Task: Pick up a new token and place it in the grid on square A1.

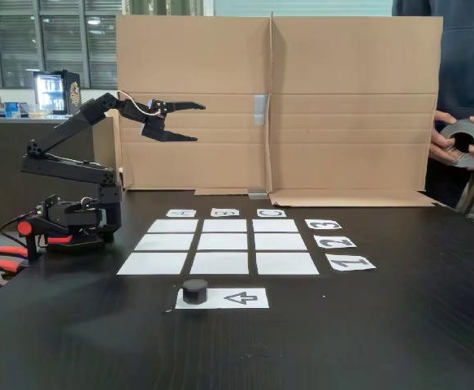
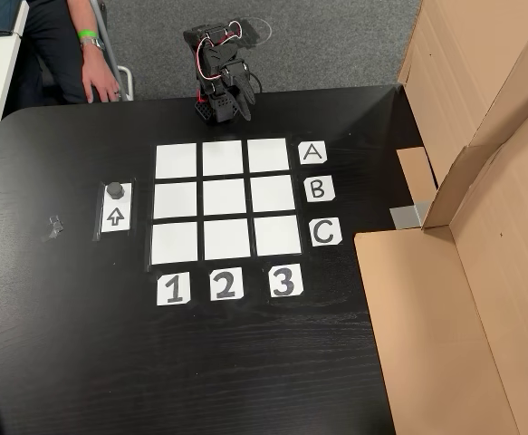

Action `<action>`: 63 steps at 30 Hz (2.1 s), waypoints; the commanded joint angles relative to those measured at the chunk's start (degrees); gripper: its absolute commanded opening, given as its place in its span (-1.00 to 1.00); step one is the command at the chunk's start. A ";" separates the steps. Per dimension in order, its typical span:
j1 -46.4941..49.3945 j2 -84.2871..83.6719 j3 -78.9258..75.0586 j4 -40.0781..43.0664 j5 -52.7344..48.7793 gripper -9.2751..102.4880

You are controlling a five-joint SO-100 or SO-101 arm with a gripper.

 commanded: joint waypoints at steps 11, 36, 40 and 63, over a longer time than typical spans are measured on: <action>2.37 -2.64 3.43 -7.73 -0.09 -0.25; 24.61 -23.91 -17.49 -1.23 9.58 -0.24; 29.00 -31.29 -25.05 5.71 10.55 -0.24; 43.33 -67.06 -57.92 28.39 7.82 -0.24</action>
